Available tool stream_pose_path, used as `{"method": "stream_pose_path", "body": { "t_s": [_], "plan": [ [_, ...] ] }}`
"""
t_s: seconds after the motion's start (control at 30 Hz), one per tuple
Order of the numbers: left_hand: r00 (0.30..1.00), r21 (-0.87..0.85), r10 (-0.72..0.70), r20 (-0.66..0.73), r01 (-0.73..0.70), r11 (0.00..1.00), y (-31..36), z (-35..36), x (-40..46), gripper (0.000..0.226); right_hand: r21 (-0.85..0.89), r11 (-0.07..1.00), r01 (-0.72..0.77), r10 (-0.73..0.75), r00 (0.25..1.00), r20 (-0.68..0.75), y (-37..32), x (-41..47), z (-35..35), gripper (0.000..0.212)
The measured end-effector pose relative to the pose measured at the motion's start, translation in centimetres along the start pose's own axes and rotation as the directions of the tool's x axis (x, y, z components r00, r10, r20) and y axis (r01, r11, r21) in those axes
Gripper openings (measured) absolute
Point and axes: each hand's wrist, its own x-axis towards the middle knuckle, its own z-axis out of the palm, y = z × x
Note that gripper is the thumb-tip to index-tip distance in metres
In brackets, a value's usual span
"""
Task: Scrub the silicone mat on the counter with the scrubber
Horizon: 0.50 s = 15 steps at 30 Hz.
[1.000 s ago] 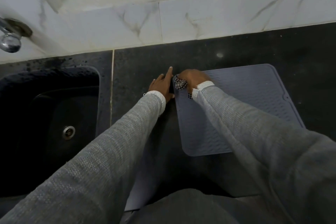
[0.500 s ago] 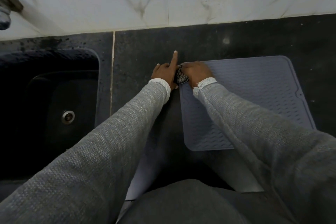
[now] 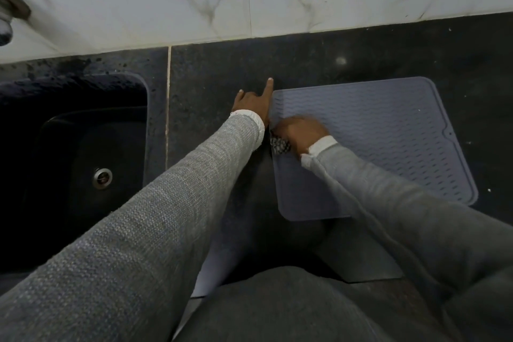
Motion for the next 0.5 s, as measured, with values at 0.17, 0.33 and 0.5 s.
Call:
{"method": "stream_pose_path", "body": {
  "t_s": [0.17, 0.33, 0.5],
  "plan": [
    [1.0, 0.032, -0.021, 0.023, 0.021, 0.999, 0.4, 0.0, -0.1, 0.099, -0.031, 0.999, -0.029, 0.027, 0.999, -0.042, -1.0, 0.0, 1.0, 0.038],
    [0.999, 0.031, -0.034, 0.033, 0.033, 0.999, 0.5, 0.4, 0.1, 0.096, 0.003, 1.0, 0.029, -0.029, 0.999, -0.033, -1.8, -4.0, 3.5, 0.046],
    [0.997, 0.013, -0.042, 0.063, 0.041, 0.999, 0.8, 0.5, 0.1, 0.097, 0.04, 0.993, 0.111, -0.112, 0.993, 0.046, -2.7, -8.7, 5.5, 0.05]
  ]
}}
